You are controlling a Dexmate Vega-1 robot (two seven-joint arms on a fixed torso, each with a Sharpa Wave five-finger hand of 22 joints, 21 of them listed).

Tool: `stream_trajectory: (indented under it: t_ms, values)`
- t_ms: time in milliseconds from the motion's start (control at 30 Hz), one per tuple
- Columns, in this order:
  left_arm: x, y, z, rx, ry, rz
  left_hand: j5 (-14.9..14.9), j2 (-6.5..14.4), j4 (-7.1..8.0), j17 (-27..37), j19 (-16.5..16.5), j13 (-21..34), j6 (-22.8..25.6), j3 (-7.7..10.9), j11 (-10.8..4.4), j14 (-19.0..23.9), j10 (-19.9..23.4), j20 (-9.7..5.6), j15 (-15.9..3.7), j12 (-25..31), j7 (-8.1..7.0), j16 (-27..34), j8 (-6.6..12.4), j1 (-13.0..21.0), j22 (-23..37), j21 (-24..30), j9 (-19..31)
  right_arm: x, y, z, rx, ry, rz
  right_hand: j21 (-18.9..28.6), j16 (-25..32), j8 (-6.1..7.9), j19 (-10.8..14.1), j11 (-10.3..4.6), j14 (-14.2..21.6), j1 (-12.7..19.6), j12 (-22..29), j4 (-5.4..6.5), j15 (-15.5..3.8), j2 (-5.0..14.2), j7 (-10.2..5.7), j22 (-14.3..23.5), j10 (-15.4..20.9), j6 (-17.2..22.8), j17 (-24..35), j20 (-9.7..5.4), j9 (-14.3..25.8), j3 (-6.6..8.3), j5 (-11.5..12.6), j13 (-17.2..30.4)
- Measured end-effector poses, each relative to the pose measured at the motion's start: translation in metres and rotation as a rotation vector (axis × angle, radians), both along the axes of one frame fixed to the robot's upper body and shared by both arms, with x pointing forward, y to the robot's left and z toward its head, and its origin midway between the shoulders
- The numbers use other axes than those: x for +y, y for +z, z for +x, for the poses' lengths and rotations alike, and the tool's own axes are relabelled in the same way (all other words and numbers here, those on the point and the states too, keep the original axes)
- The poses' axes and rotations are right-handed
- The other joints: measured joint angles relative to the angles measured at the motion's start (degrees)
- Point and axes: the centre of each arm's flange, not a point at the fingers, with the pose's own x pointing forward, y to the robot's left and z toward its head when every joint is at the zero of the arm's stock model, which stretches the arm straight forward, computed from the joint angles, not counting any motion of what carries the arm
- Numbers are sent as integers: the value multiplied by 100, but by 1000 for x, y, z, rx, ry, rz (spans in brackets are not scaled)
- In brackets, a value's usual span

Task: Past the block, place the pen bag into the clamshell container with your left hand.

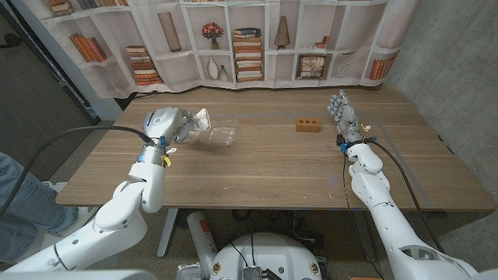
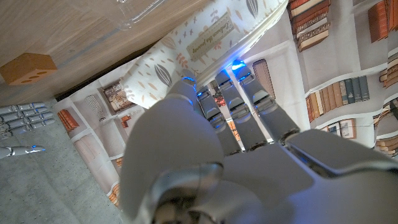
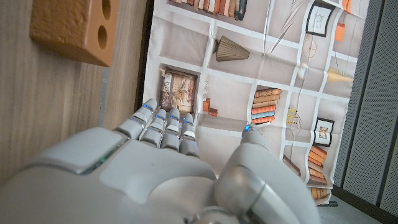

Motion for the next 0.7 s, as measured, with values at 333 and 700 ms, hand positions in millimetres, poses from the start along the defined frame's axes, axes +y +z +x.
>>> stream_trajectory:
  t_ms: [333, 700]
  values:
    - [6, 5, 8, -36, -14, 25, 0, 0, 0, 0, -43, 0, 2, 0, 1, 10, 0, 1, 10, 0, 3, 0, 0, 0, 0, -22, 10, 2, -3, -1, 7, -1, -4, 1, 0, 0, 32, 0, 6, 31, 0, 0, 7, 31, 0, 0, 0, 0, 0, 32, 0, 0, 0, 0]
    - [15, 8, 17, -47, -22, 49, 0, 0, -1, -1, -42, 0, 63, 0, 9, 22, 9, 1, -2, 0, 1, 0, -6, 0, 0, -22, -7, 5, -5, -2, 13, -4, -7, 2, 0, 0, 31, 11, 21, 31, 0, 0, 21, 31, 0, 0, 10, 0, 0, 32, 0, 0, 0, 0]
